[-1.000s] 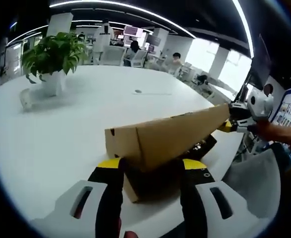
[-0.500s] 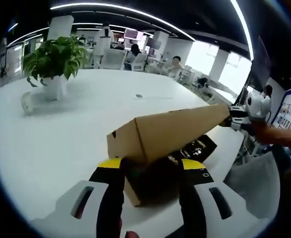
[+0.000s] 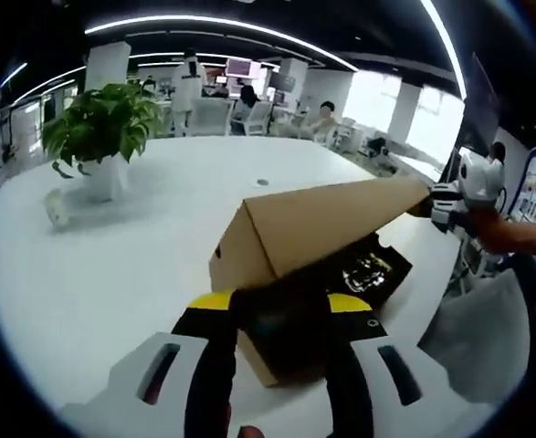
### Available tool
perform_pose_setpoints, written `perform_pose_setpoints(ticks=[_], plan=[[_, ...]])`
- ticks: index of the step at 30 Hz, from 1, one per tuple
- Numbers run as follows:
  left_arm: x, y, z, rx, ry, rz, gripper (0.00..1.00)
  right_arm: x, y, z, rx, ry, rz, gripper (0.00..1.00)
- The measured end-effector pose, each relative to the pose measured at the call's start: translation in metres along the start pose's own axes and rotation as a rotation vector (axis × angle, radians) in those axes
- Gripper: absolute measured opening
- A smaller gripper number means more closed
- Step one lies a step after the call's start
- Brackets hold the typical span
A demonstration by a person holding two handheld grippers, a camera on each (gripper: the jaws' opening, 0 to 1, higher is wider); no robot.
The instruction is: Operate the shoe box by opening the lid, removing the specified soft item, and placing it in the target area until the item is outside and the box remains undamaged.
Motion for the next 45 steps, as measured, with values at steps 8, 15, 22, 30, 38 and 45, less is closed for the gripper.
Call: perform_pose_setpoints(ticks=[8, 15, 22, 30, 38, 45], plan=[[0.003, -0.004, -0.001, -0.006, -0.026, -0.005, 0.29, -0.004, -0.005, -0.003, 0.004, -0.007, -0.004, 0.03], [0.003, -0.007, -0.002, -0.014, -0.026, -0.013, 0.31, -0.009, -0.009, -0.006, 0.009, -0.008, -0.006, 0.02], [0.006, -0.007, -0.004, -0.011, -0.047, -0.010, 0.34, -0.012, -0.012, -0.008, 0.018, -0.011, -0.003, 0.01], [0.019, -0.021, -0.015, -0.033, -0.131, -0.005, 0.28, -0.014, -0.013, -0.009, 0.023, -0.024, -0.003, 0.01], [0.021, -0.034, -0.025, -0.062, -0.165, -0.028, 0.14, -0.016, -0.016, -0.011, 0.028, -0.032, 0.005, 0.01], [0.025, -0.041, -0.030, -0.061, -0.181, -0.054, 0.10, -0.020, -0.019, -0.014, 0.032, -0.040, 0.006, 0.01]])
Point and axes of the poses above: the point that each gripper's makers call its tool centre point, and the gripper's own axes: z roughly backward along the fingers, x roughly to its left, y roughly out of its underside, the point moved 9 cm from there along z, roughly backward along the fingers, and after that the axes turned 4 degrees about -y, right-handed, at the moved point
